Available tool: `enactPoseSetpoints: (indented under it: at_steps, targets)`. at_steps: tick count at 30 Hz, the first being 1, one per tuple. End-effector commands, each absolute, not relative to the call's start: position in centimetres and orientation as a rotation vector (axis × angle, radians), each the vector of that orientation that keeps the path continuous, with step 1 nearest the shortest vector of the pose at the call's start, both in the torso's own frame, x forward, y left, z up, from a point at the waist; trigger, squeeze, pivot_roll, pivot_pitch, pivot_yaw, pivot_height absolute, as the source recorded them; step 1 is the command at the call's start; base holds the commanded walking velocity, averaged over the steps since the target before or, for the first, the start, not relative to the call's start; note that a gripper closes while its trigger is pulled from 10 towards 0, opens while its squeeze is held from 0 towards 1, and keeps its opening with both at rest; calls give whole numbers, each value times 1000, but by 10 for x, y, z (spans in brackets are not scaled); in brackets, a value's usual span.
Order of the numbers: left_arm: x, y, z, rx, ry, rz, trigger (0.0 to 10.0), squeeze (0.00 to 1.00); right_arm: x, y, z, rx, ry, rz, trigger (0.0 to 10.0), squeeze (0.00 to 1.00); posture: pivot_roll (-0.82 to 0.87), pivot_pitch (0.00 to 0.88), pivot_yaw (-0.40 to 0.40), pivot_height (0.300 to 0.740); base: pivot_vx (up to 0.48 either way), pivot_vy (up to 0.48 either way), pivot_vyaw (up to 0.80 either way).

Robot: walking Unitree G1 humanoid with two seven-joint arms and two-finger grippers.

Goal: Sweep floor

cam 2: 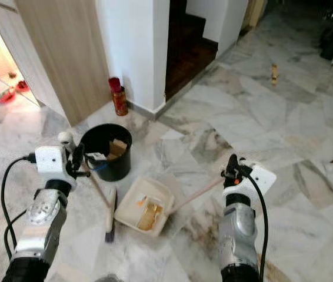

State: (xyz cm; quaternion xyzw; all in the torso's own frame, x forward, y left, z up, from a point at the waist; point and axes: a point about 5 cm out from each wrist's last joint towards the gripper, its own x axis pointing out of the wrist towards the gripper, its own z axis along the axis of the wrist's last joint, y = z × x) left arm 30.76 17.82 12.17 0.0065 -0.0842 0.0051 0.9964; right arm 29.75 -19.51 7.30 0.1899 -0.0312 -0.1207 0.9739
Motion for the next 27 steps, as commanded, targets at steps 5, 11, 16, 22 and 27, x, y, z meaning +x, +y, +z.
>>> enactPoseSetpoints:
  at_steps: [5,11,16,22,27]
  targets:
    - [309,174,130,0,-212,-7,10000,0,306,-190,89,397,-127,-213,10000,0,154,113,-65,740,0,0,566]
    - [309,175,130,2,-210,-4,10000,0,306,-190,89,395,-125,-209,10000,0,156,116,-68,740,0,0,570]
    - [309,175,130,0,-211,-1,10000,0,307,-190,89,395,-128,-208,10000,0,157,116,-70,740,0,0,601]
    - [309,176,129,0,-209,3,10000,0,307,-189,91,393,-129,-203,10000,0,158,116,-73,740,0,0,600]
    - [309,176,129,0,-209,4,10000,0,308,-189,91,392,-130,-201,10000,0,158,116,-74,740,0,0,640]
